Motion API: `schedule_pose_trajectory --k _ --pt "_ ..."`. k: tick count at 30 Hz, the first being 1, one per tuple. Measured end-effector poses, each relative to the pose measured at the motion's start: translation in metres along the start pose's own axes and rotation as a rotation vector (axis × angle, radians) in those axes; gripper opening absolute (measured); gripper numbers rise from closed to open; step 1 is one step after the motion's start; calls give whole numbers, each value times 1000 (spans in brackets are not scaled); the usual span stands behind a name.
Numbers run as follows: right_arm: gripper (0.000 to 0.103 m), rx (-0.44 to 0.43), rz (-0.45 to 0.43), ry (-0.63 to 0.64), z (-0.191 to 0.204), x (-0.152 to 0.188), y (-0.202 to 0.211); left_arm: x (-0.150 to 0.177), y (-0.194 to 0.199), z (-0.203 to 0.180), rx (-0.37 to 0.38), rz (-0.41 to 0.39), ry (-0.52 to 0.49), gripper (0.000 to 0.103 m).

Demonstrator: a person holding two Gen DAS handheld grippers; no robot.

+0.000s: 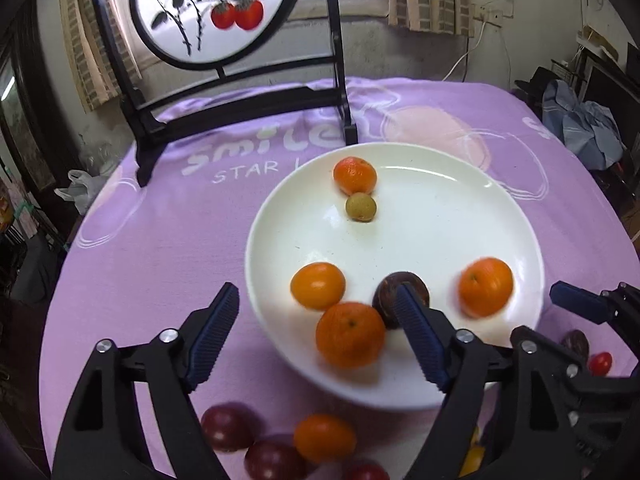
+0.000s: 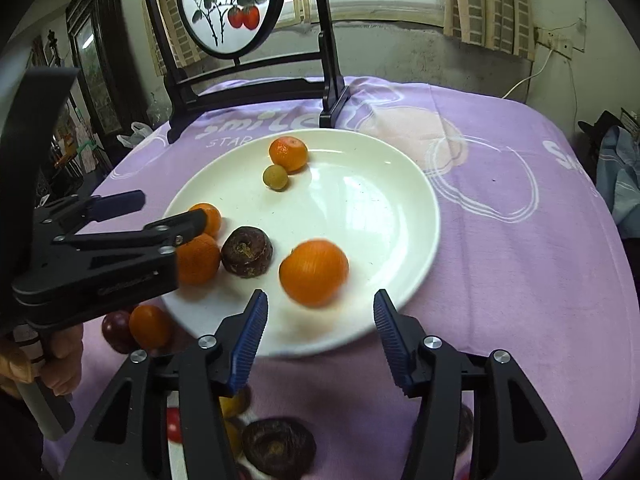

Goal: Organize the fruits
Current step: 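Lower both held fruits onto the white plate and open both tools, then grasp a yellow tomato with the right tool while the left tool grasps a dark red plum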

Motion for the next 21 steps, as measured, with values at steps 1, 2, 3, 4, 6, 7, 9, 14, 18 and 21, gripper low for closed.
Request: schedule_pose_trajectory --k 1,2,3,4,6,7,9,14,18,21 --pt "60 4 -4 -1 0 4 7 4 10 2 6 -7 5 84" --pt "61 10 -10 1 0 10 15 7 18 3 14 -12 10 86" --pt "62 12 -15 2 0 15 23 11 26 5 22 -17 14 86" --pt "62 13 -16 3 1 21 28 16 34 6 28 -23 16 86" --pt "62 14 -11 9 4 34 39 27 50 10 36 -37 21 88" --pt "62 15 -10 15 6 40 44 35 56 12 40 -40 24 88" --pt "62 18 -12 23 11 54 55 50 65 15 49 -32 25 89" --pt "62 9 -9 29 27 84 72 96 81 28 71 6 53 89" --pt "62 -10 5 6 37 104 76 128 87 41 56 15 50 89" --pt "62 -16 21 -7 43 116 76 149 87 50 75 55 84 89"
Point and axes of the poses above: each gripper's, at about its wrist camera, not at the fingertips, and y roughly against the way its jaws point, z to its left, x to its underside, the point moved 9 cm from there along -y, roughly the way its jaws point, and after that the axes turned 14 degrees about y, right-handed, at the moved point
